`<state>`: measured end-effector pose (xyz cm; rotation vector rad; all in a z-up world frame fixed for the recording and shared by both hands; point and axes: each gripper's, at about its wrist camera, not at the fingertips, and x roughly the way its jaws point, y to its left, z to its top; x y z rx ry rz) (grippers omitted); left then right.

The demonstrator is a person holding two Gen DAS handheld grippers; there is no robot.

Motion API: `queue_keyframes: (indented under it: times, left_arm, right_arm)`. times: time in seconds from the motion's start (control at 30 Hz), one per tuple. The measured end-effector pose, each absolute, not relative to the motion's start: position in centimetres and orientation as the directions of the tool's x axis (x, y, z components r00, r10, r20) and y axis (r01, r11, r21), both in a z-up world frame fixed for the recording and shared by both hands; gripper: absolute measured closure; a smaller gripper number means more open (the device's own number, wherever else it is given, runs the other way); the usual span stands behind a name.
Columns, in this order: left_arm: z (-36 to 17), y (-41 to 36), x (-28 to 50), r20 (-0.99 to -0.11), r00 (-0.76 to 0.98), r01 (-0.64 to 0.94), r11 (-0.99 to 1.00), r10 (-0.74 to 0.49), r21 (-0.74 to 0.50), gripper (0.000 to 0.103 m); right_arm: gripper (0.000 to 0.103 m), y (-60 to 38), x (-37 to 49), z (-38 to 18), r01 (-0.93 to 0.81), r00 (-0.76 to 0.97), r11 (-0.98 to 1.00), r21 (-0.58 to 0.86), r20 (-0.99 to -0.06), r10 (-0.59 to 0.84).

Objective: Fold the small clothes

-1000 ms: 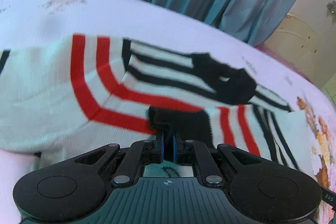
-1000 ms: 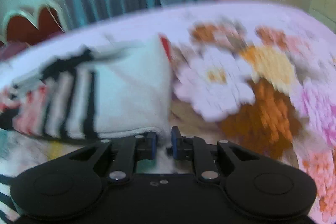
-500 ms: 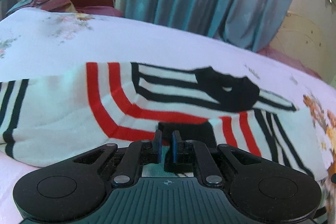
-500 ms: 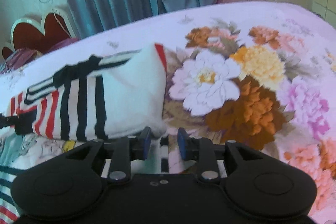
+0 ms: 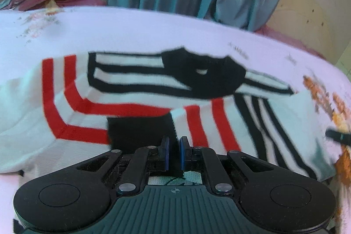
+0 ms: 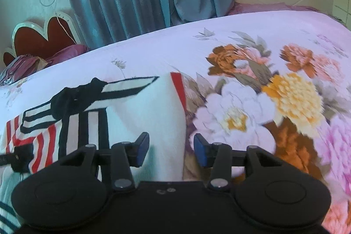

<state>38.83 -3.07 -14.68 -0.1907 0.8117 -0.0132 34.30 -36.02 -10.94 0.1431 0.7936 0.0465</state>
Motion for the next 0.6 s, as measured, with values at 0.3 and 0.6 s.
queue_keyframes:
  times: [0.3,0.6]
  left_arm:
    - [-15.4,-2.9,39.2,-0.718,0.691,-0.043,0.987,-0.084,-0.156,0.096]
    - [-15.5,-2.5,39.1,-0.709,0.698,-0.032,0.984,-0.103,-0.174,0.096]
  right_arm:
    - [0.056,-35.7,41.5,-12.8,0.023,0.677,0.994,0.111,-0.733,0.066]
    - [0.087,-36.8,44.6,-14.1,0.023,0.651,0.976,0.215,-0.744,0.149]
